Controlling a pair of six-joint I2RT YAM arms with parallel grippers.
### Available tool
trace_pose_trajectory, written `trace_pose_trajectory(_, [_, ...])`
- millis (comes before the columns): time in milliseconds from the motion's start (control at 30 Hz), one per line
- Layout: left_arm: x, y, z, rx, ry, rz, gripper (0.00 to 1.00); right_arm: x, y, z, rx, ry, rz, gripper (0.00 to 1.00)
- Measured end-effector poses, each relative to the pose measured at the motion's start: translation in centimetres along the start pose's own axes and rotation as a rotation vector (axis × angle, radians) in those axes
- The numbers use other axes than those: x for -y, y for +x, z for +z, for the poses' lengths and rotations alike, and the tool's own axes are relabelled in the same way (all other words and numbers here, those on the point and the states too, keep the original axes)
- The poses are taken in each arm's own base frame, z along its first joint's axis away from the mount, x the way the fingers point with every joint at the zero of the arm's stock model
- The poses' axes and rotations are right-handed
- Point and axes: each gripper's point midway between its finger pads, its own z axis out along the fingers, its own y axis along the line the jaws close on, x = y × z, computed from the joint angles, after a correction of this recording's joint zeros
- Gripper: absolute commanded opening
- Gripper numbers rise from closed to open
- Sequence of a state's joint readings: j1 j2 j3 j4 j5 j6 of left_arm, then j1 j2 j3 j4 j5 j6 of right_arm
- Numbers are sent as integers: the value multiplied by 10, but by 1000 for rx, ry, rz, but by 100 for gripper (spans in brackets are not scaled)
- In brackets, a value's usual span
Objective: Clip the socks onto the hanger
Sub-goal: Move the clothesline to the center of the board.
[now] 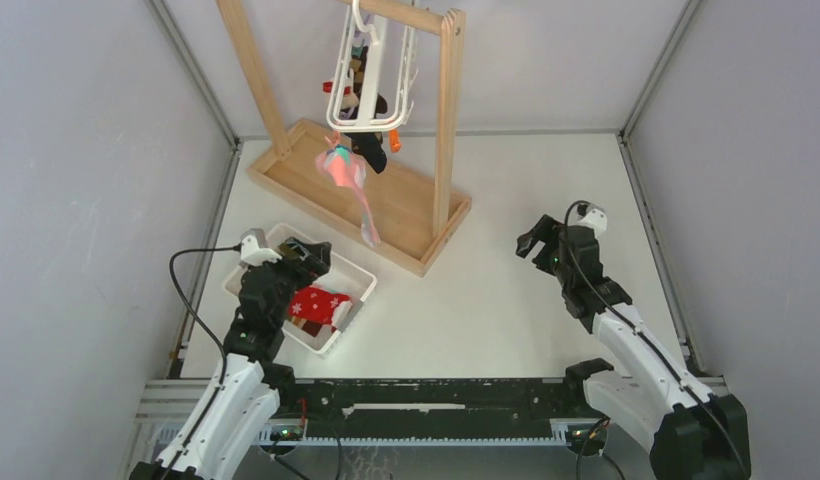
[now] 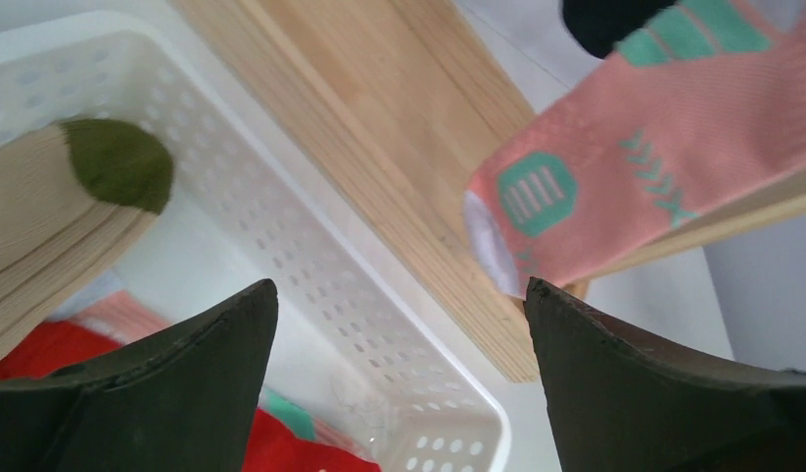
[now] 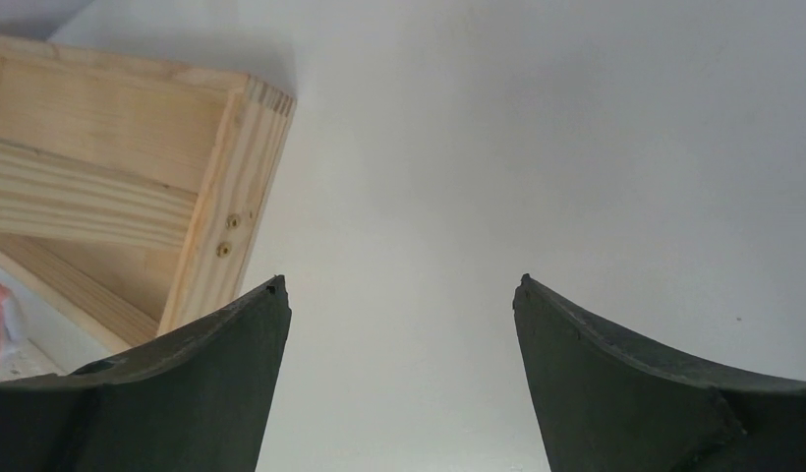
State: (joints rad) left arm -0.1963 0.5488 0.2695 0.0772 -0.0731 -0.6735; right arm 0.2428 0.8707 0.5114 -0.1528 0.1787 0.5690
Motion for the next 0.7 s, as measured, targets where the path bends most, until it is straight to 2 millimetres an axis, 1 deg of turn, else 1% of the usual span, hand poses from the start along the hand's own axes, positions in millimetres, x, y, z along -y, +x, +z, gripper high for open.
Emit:
trace_pose_trajectory(67, [-9,1,1,2,-44,-6,98,-5,11,5,-44,-2,-27,91])
trace_pose_trajectory(167, [-18,2,1,9,-91,-3,98,-23,24,11,-106,-19,-79,91])
trace_pose_trajectory(333, [-29,-1,1,29,-146,0,96,-75,27,23,-155,-77,-158,91])
trace_pose_trajectory(367, [-32,0,0,28,-160,2,96,-87,26,28,-162,-85,-173,91])
trace_pose_trajectory(433, [-37,1,-1,26,-185,4,96,-103,29,37,-180,-87,-199,91])
trace_pose_trajectory(500, [-41,2,-2,23,-203,7,96,-114,33,49,-199,-69,-223,91])
trace_pose_trajectory(600, [-43,1,-4,30,-214,8,96,-125,37,73,-233,-25,-248,89])
trace_pose_trajectory(700, [-42,0,-6,34,-212,7,96,-127,38,94,-253,36,-266,87])
